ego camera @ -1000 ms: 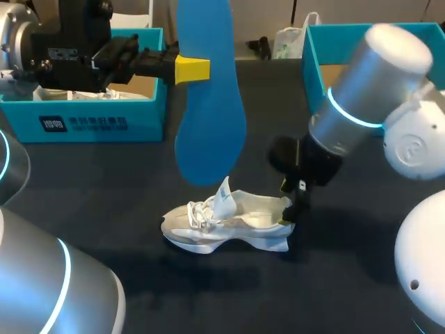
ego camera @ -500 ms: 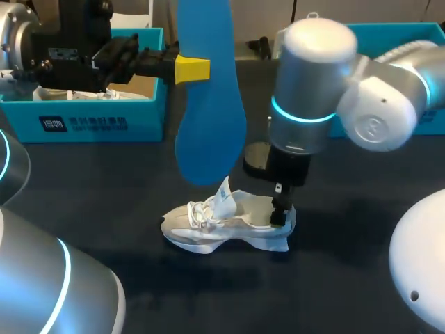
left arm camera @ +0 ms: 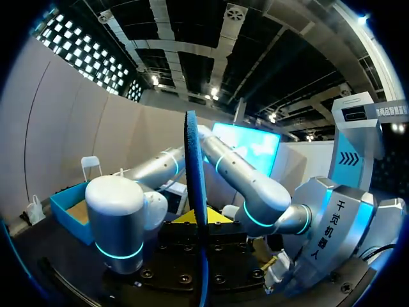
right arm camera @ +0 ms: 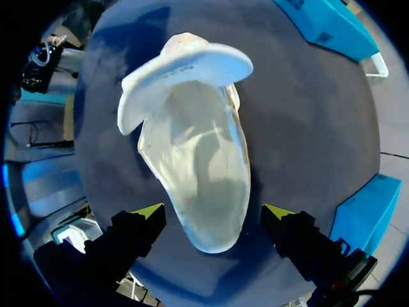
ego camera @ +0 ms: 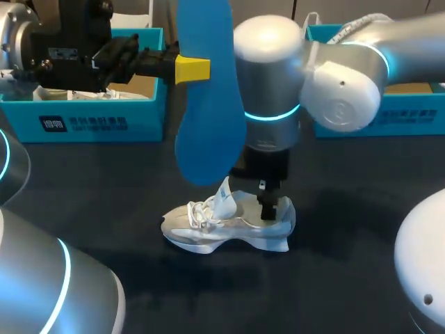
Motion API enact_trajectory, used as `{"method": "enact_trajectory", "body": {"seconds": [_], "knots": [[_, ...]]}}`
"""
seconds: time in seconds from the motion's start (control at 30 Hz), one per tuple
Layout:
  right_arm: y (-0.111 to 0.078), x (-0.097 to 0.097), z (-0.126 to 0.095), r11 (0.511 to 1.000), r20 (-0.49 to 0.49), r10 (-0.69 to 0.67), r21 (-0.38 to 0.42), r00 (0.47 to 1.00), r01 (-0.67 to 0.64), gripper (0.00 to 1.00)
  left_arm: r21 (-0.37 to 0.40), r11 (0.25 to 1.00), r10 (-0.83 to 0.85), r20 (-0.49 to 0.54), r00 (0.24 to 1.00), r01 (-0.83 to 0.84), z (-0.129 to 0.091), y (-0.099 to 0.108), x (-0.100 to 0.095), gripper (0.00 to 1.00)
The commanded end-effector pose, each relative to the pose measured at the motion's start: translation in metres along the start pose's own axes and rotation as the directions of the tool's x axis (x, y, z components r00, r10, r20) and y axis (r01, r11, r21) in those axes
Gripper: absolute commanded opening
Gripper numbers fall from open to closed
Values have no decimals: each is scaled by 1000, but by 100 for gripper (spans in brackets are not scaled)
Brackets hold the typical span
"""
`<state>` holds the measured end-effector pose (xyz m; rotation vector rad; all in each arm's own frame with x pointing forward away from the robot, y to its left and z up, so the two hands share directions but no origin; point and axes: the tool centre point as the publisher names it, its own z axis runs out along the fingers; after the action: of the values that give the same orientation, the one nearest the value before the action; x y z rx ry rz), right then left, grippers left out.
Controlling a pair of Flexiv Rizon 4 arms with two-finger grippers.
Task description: Take the shoe out of the shoebox, open the shoe tongue, remove and reinsert the insole, then place the shoe into the shoebox
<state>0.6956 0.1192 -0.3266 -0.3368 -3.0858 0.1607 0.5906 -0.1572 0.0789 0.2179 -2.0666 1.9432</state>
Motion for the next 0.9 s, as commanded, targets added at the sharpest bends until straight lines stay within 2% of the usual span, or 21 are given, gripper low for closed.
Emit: {"method": "enact_trajectory", "body": {"seconds": [0.03,0.33,0.43,0.9], "knots": [[12,-6,0,1000,5,-22,17,1000,22,100,-2,1000,0,-1,1000,0,2,-1,-1,0],[33,-28,10,997,38,-81,-2,996,81,100,-2,1000,0,-1,1000,0,2,-1,-1,0],[37,-34,21,996,39,-87,9,995,86,100,-2,1000,0,-1,1000,0,2,-1,-1,0],[40,-39,52,994,16,-106,-7,994,106,100,-2,1000,0,-1,1000,0,2,-1,-1,0]]}}
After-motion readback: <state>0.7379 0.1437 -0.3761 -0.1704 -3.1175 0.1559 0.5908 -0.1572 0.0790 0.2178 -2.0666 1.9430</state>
